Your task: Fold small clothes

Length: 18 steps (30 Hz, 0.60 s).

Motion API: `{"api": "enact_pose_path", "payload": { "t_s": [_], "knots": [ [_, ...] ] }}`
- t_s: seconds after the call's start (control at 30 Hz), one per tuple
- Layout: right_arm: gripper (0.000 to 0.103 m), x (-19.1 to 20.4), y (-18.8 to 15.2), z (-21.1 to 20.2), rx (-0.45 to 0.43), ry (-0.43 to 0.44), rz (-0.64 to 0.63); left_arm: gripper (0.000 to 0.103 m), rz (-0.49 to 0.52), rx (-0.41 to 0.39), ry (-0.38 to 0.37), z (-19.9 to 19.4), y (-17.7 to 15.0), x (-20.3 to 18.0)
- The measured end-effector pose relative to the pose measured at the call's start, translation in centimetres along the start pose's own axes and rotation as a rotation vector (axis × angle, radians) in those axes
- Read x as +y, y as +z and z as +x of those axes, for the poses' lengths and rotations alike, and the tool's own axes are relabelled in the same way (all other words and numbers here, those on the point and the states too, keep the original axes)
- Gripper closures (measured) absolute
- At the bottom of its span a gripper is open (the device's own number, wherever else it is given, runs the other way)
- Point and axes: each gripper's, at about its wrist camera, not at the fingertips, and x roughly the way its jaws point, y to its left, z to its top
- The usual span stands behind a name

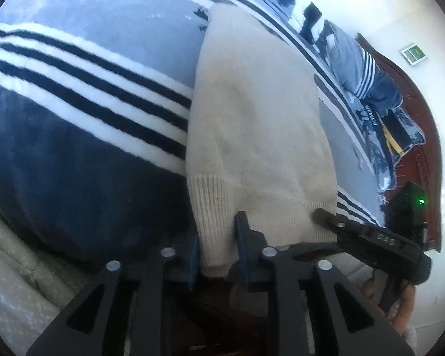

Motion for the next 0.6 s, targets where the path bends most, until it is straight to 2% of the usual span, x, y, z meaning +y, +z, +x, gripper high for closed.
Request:
{"api": "enact_pose_path", "payload": {
  "t_s": [0.07,0.1,0.27,0.33,0.4,0.5,0.53,0.6],
  "knots": [
    [0.056,-0.1,0.0,-1.6,-0.050,-0.017,-0.003,0.069,0.030,-0.023,0.013,-0.9,-0.3,-0.4],
    [0.041,-0.1,-0.1,-2.4,-0.072,-0.019,-0.003,0.067,0.045,-0.043,0.022,-1.4,-0.4,-0.7],
    [0.039,0.3,-0.2,-5.4,-0.145,-0.028,-0.064,0.053,-0.005,-0.111,-0.010,-3.7,0.6,-0.9],
    [0.039,0.3,-0.3,-6.0,-0.167,-0.027,-0.097,0.051,-0.006,-0.136,-0.029,-4.2,1.1,-1.0],
    [0.039,0.4,-0.2,-6.2,-0.184,-0.008,-0.103,0.047,0.012,-0.155,-0.004,-3.9,2.1,-1.3],
    [0.039,0.9,1.3,-6.0,-0.139,-0.007,-0.089,0.047,0.041,-0.131,0.037,-2.8,3.8,-1.6],
    [0.039,1.6,2.0,-5.9,-0.120,-0.027,-0.103,0.047,0.056,-0.127,0.065,-2.5,4.5,-1.8],
    [0.039,3.1,4.0,-5.7,-0.080,-0.082,-0.146,0.046,0.076,-0.128,0.071,-2.1,6.5,-2.1]
  ]
}}
